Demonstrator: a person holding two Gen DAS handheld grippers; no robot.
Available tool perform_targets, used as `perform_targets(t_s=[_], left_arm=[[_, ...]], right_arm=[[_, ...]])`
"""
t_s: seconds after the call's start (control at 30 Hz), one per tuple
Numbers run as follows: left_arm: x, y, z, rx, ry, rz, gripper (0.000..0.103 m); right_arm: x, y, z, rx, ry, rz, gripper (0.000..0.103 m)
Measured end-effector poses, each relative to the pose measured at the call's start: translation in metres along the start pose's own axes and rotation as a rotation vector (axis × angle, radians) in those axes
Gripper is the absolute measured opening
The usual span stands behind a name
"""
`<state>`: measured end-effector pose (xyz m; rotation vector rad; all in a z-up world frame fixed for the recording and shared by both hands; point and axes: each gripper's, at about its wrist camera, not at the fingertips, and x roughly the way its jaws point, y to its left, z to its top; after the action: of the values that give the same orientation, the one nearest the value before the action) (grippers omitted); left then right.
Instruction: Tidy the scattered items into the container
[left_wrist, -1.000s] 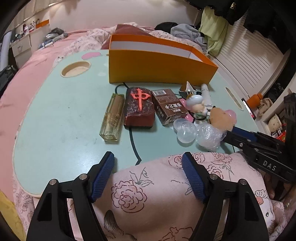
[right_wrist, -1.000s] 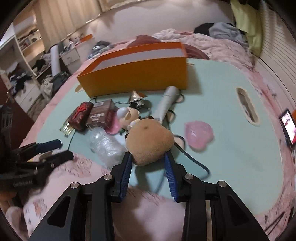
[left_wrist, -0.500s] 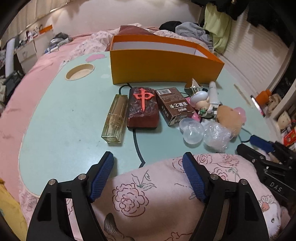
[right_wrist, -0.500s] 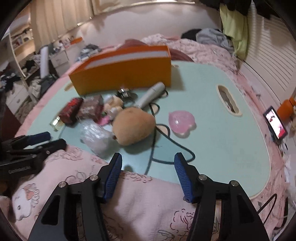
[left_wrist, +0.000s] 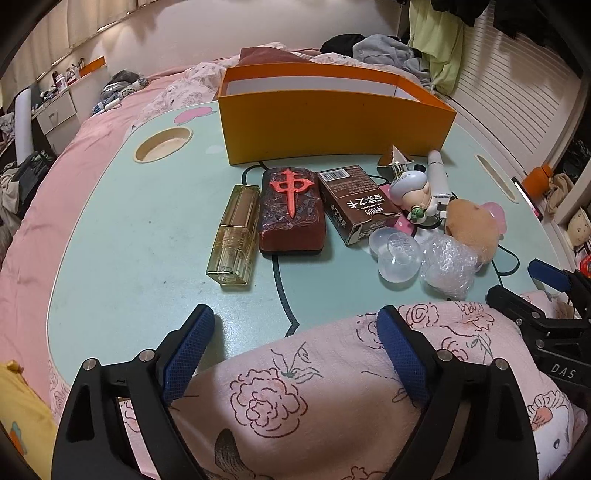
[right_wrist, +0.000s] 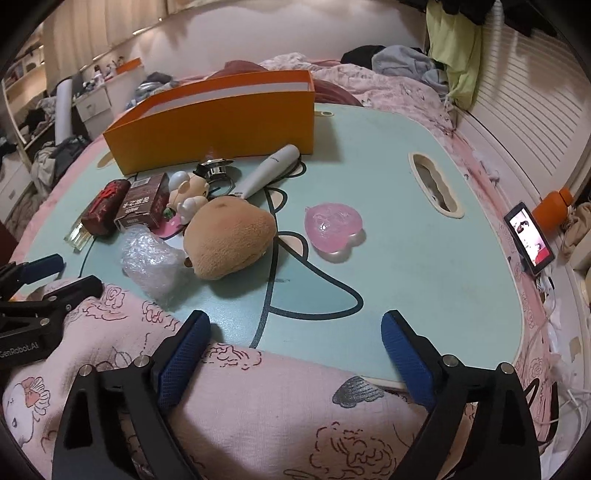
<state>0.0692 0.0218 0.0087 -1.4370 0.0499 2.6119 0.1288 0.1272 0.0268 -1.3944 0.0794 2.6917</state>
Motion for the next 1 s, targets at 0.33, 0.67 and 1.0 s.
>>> perform_targets(t_s=[0.33, 0.67, 1.0], left_arm=[[0.0001, -0.0003, -0.0001, 0.000, 0.000, 0.000, 0.090], [-0.0001, -0.0003, -0.0008, 0.001, 0.002, -0.001, 0.091], [0.0003, -0.0008, -0.0002, 0.001, 0.002, -0.001, 0.091]], right_arm=[[0.0008, -0.0055, -0.0004, 0.000, 0.009, 0.003, 0.097], [0.0005, -0.0048, -0.0006, 0.000, 0.016, 0.004, 0.099], [0.0011, -0.0044, 0.0003, 0.000, 0.021, 0.004, 0.100]])
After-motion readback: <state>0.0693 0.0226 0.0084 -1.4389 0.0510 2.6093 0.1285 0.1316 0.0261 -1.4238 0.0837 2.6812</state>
